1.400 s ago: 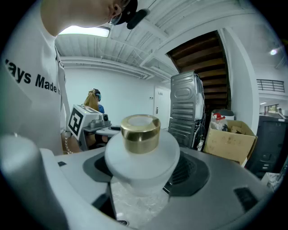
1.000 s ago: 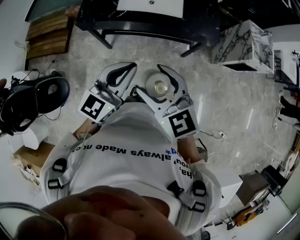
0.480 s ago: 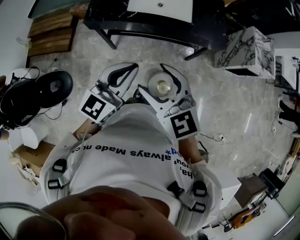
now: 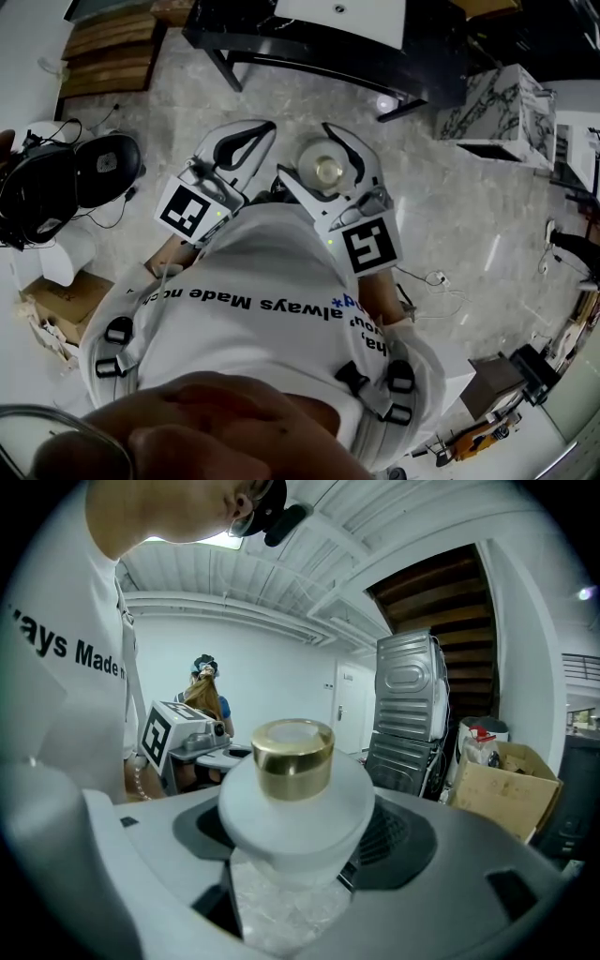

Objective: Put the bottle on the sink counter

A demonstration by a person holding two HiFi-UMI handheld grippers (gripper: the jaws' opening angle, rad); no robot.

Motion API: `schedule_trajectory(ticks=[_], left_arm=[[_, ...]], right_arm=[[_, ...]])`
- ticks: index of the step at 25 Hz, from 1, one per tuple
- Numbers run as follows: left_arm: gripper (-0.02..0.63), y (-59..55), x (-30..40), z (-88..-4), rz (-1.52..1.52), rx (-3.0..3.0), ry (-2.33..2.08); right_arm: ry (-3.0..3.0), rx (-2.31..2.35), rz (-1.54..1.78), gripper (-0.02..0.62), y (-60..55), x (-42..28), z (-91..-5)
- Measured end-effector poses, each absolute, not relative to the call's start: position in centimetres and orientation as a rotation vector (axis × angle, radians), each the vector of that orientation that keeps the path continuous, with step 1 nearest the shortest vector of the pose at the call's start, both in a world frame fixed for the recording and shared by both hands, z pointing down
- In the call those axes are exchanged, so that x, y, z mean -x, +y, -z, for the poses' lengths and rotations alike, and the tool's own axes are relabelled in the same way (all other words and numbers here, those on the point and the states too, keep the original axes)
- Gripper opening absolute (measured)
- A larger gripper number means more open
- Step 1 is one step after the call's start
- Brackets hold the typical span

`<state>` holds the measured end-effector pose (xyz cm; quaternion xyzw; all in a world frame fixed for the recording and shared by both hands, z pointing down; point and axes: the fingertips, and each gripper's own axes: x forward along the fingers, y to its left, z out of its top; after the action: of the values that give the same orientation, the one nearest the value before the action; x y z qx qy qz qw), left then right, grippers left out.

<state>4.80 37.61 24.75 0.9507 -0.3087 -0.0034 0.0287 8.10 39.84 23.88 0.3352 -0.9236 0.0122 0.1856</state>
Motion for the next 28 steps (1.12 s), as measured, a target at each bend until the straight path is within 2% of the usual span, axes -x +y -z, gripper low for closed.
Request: schedule_trajectory(ticks=[12, 28], left_arm=[[0.003, 33.4, -3.5, -25.7, 0.003, -2.901, -1.018], [0.003, 21.5, -8.6, -25.7, -0.046, -2.830, -1.060]], right_arm=[[-2.606, -0.894, -0.010, 0.337, 35.4, -7.2, -24.6], [-2.634, -0.834, -0.024, 0.337, 23.3, -11.8, -24.9]])
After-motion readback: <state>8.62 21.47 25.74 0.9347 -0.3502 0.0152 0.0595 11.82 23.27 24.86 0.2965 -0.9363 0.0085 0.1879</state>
